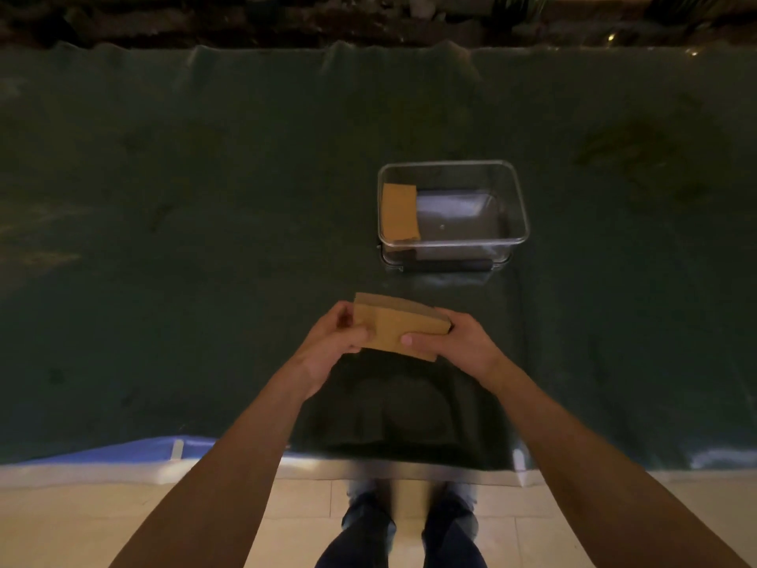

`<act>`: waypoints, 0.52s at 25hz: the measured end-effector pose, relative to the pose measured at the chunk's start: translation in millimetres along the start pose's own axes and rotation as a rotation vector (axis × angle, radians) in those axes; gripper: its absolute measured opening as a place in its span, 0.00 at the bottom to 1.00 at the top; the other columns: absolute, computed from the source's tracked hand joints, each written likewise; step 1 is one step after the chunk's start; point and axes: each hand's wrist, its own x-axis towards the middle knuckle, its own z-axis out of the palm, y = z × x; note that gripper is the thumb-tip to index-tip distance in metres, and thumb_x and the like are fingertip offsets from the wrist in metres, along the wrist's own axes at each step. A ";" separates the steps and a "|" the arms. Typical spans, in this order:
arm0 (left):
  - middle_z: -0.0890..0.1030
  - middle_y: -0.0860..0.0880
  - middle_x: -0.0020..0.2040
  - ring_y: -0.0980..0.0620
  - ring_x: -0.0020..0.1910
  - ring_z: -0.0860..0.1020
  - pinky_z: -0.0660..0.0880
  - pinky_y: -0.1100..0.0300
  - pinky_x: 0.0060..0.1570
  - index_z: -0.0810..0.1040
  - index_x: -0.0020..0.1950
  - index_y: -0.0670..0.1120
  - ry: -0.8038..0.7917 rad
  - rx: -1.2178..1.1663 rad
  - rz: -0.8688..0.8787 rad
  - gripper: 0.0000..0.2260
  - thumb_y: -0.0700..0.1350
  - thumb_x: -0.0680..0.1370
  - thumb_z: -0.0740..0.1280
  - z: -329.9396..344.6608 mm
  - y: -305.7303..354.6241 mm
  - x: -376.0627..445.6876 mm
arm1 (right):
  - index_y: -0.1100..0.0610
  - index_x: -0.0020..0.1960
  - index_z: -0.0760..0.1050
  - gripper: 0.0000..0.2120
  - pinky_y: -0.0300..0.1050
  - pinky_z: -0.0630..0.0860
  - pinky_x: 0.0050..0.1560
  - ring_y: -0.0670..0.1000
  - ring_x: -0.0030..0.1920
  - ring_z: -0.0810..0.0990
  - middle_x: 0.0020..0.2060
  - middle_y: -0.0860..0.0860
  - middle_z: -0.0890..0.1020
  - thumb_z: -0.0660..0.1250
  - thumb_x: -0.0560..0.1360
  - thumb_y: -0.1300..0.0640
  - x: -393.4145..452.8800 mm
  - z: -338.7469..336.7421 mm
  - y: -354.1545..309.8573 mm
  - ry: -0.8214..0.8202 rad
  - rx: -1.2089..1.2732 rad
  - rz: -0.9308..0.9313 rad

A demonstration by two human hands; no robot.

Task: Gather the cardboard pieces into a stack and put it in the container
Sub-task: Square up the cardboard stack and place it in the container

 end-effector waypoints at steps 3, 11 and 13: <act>0.78 0.42 0.56 0.44 0.58 0.78 0.75 0.44 0.62 0.73 0.60 0.41 0.075 -0.563 0.003 0.15 0.40 0.74 0.68 19.8 18.4 1.0 | 0.49 0.61 0.75 0.20 0.35 0.73 0.38 0.44 0.44 0.78 0.46 0.45 0.81 0.76 0.71 0.49 -4.3 14.2 -21.6 0.117 0.241 0.048; 0.79 0.44 0.60 0.46 0.58 0.79 0.76 0.46 0.61 0.70 0.68 0.47 0.165 -0.424 0.109 0.20 0.40 0.76 0.68 60.2 92.7 4.6 | 0.53 0.51 0.77 0.17 0.40 0.61 0.28 0.46 0.29 0.66 0.30 0.48 0.72 0.75 0.69 0.43 -15.8 22.8 -69.7 0.309 0.566 0.075; 0.78 0.45 0.59 0.45 0.59 0.79 0.76 0.44 0.61 0.69 0.68 0.48 0.132 -0.326 0.110 0.21 0.41 0.76 0.69 67.0 106.5 8.8 | 0.52 0.50 0.77 0.17 0.40 0.61 0.28 0.46 0.29 0.65 0.31 0.48 0.71 0.75 0.69 0.43 -17.2 12.7 -74.3 0.334 0.578 0.086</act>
